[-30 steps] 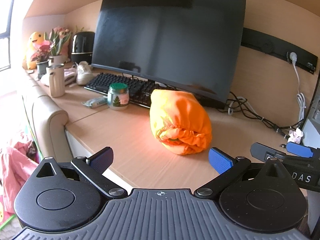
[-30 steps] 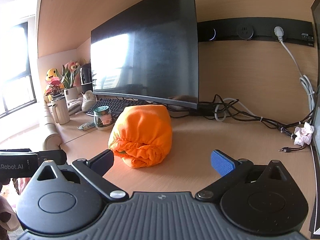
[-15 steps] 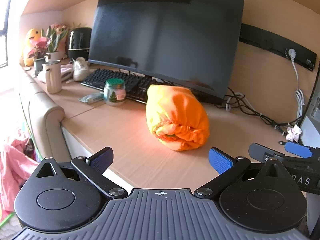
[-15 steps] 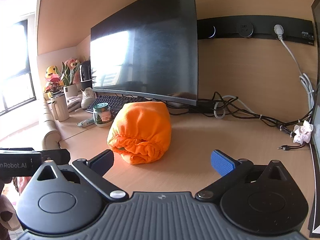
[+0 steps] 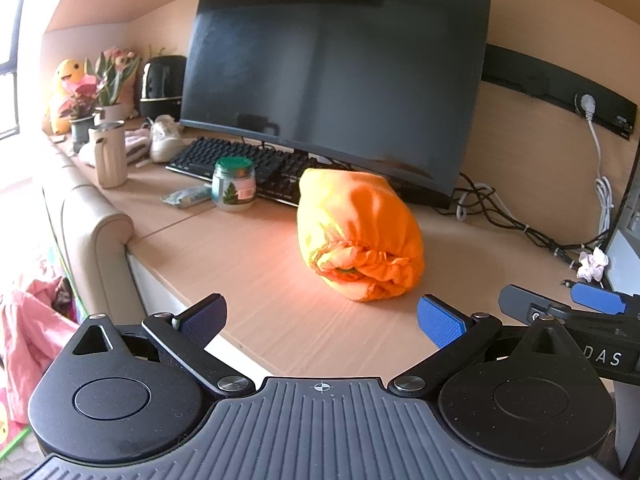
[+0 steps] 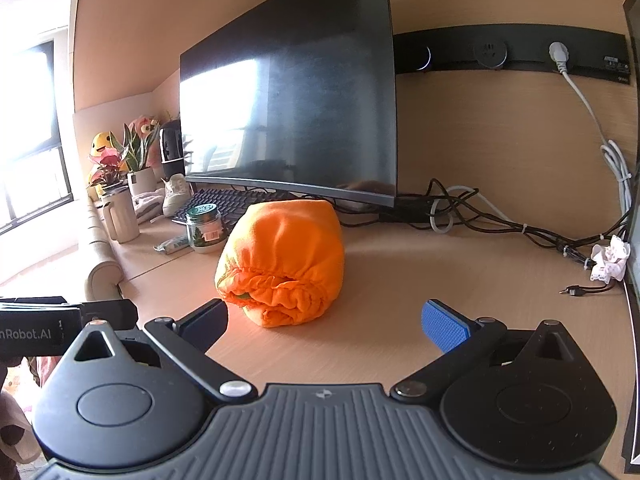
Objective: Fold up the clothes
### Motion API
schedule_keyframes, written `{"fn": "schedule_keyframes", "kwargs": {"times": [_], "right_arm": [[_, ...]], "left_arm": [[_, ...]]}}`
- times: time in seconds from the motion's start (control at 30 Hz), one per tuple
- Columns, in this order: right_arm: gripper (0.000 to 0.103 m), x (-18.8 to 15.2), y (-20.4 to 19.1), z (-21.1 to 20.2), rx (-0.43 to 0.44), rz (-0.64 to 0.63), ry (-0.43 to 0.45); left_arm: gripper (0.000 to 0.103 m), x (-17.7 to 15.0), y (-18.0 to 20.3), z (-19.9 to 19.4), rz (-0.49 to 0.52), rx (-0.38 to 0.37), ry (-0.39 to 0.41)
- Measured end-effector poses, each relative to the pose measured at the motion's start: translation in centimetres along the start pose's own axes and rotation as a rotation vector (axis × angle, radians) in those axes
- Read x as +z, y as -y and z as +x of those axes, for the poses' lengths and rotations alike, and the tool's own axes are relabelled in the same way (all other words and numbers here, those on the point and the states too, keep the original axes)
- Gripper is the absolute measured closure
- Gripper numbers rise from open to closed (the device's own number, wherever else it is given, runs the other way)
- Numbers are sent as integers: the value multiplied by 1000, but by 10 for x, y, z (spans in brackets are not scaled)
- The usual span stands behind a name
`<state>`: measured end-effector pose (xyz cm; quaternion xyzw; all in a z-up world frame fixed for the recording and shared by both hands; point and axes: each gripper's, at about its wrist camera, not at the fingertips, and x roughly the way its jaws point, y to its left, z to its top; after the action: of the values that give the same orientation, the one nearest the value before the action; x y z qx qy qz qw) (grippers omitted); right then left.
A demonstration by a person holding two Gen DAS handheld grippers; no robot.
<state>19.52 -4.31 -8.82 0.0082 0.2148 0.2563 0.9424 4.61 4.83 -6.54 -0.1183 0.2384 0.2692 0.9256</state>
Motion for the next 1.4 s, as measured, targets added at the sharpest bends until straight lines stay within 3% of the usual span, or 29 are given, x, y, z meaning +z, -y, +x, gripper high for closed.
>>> {"fn": "schedule_keyframes", "kwargs": {"times": [1.4], "right_arm": [[0, -4, -1, 3, 14, -10, -21]], "left_arm": [[0, -3, -1, 0, -9, 4, -26]]}}
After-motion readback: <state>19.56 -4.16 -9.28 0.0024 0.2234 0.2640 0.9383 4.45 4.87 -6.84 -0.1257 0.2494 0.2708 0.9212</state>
